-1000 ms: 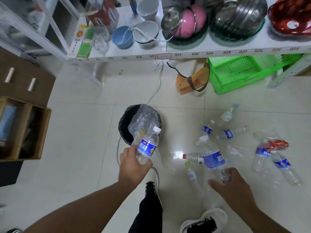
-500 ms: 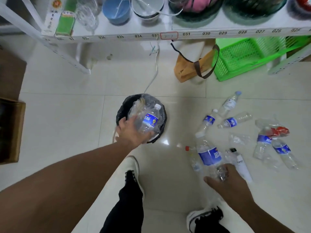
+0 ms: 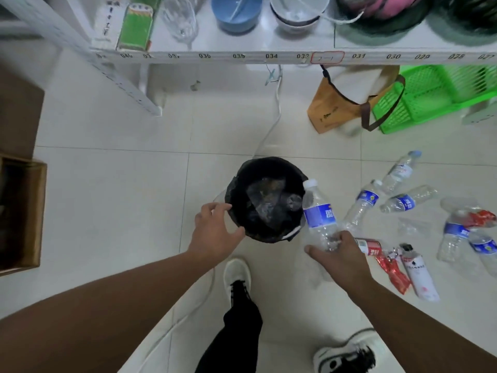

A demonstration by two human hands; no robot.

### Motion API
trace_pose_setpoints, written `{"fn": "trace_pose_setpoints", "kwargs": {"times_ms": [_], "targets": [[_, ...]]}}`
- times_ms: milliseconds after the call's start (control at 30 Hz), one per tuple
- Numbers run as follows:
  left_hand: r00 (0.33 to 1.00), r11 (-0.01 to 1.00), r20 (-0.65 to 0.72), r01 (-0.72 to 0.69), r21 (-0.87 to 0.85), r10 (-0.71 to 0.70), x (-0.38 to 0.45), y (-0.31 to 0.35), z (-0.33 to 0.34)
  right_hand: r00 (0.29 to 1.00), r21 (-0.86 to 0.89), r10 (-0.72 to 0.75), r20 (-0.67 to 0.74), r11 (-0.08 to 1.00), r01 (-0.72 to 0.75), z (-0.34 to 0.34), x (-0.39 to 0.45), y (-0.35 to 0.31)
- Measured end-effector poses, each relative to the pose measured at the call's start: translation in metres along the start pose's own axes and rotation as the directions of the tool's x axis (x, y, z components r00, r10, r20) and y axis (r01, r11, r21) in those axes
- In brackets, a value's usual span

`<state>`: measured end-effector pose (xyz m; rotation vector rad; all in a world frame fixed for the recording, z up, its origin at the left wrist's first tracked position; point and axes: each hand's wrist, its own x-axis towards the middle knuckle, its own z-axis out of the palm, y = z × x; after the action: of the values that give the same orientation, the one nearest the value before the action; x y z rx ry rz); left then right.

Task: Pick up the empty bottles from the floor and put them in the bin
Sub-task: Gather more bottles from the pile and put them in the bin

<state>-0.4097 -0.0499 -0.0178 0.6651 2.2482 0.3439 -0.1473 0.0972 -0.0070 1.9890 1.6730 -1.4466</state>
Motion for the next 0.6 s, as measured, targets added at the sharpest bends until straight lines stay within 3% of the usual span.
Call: {"fn": "trace_pose_setpoints", "kwargs": {"times_ms": [367, 467, 600], "targets": [[0.993, 0.988, -0.043, 0.108, -0.109, -0.113, 0.003, -0.039, -0.001, 0.988, -0.153, -0.091, 0.125, 0.982, 0.110, 0.087, 0.044, -0.065], [0.994, 0.991, -0.028, 0.098, -0.093, -0.101, -0.005, -0.042, 0.003, 0.988, -0.238, -0.121, 0.093, 0.961, 0.140, 0.086, 0.037, -0.063], [0.996, 0.992, -0.027, 0.083, -0.090, -0.086, -0.012, -0.031, 0.005, 0.979, -0.196, -0.167, 0.119, 0.962, 0.188, 0.060, 0.022, -0.039]]}}
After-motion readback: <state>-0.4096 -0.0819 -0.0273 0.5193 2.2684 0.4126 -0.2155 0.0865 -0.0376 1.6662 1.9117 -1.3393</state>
